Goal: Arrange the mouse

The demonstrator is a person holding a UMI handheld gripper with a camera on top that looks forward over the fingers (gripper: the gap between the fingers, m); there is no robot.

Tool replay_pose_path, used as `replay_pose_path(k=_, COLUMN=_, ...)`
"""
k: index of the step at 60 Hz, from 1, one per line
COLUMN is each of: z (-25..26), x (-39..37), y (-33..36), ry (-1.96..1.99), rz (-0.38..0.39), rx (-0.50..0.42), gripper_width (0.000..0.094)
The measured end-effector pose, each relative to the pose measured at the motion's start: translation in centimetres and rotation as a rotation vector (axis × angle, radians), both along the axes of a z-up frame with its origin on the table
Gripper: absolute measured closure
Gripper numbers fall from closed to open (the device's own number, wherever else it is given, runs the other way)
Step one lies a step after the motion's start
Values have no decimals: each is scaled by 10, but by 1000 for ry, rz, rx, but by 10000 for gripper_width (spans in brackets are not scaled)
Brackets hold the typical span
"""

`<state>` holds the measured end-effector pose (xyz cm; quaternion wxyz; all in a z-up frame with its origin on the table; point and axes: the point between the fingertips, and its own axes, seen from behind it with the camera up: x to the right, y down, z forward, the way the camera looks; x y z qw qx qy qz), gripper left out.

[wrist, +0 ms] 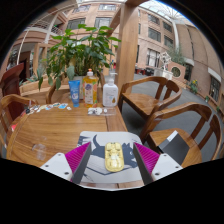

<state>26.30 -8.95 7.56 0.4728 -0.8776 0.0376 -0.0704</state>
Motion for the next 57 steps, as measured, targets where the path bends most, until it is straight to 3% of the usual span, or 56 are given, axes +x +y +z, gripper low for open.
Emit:
replay_pose_path(k=20, z=95, x=-28, y=-98, ry=-56, rz=-10, rx=98, gripper_width=85)
replay_pose_path(k=39, z=105, x=-50, y=-168, ry=-79, rz=5, rx=84, gripper_width=84)
replay_pose_path(k=57, z=114, x=-47, y=-192, ry=-75, rz=0, rx=104, gripper_width=85)
